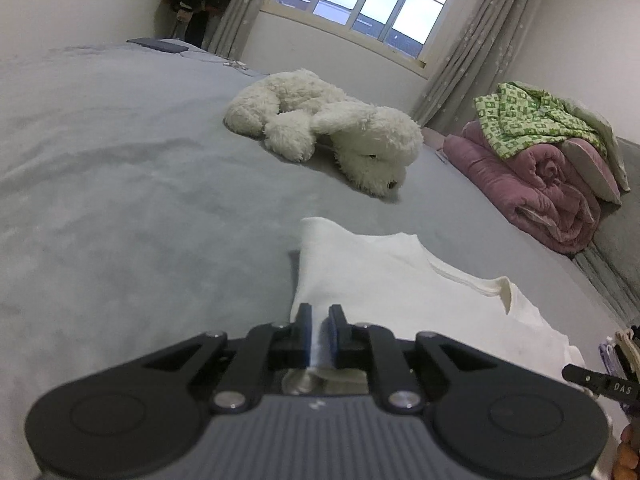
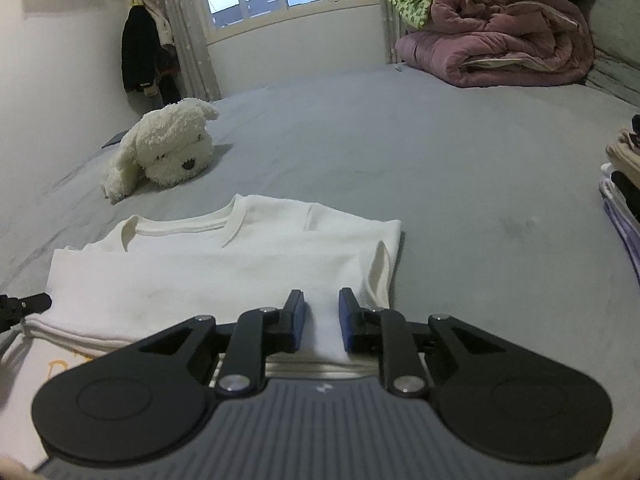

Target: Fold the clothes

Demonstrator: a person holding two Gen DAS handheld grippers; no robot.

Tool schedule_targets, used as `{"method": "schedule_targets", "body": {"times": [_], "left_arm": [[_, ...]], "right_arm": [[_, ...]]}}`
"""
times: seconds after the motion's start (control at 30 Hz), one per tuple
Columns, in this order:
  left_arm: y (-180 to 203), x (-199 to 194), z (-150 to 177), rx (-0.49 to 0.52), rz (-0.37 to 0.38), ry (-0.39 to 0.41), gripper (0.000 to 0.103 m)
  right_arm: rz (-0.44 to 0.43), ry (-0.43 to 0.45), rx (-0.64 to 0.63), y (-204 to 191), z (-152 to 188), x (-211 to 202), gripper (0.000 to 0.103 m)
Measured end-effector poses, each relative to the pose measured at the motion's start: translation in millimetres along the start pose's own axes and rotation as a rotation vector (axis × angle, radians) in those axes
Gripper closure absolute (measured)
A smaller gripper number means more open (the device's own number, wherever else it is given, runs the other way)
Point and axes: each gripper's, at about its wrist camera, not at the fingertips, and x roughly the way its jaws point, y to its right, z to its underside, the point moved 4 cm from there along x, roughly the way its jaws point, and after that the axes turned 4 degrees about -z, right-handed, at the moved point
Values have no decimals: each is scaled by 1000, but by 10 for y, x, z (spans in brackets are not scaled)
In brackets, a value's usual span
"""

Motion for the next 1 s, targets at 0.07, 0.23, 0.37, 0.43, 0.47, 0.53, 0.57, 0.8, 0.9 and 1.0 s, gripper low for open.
{"method": "schedule_targets", "body": {"times": [0.07, 0.23, 0.37, 0.43, 0.47, 0.53, 0.57, 0.8, 0.9, 1.0], "left_arm": [[-3, -13, -15, -12, 0, -2, 92], [28, -94, -63, -58, -54, -19, 62], [146, -261, -79, -43, -56, -36, 54], [214, -352, -63, -19, -55, -49, 45], [252, -401, -44, -1, -54, -57, 41], [327, -498, -7, 36, -51, -74, 38], [364, -547, 12, 55, -50, -82, 36], [370, -844, 223, 101, -61, -190, 29], [313, -969, 303, 96, -67, -231, 29], [256, -1095, 383, 90, -73, -272, 29]], "right_arm": [[-5, 0, 16, -18, -21, -71, 82], [-23, 7, 47, -69, -27, -297, 59], [-21, -5, 32, -104, 43, -522, 52], [-18, -19, 40, -98, 90, -614, 50], [-14, -22, 49, -85, 111, -656, 50], [-5, -28, 67, -59, 153, -740, 50], [1, -27, 80, -41, 171, -785, 50], [15, -42, 165, 74, 264, -1088, 49], [4, -60, 171, 87, 312, -1229, 48], [-22, -102, 180, 79, 320, -1336, 48]]}}
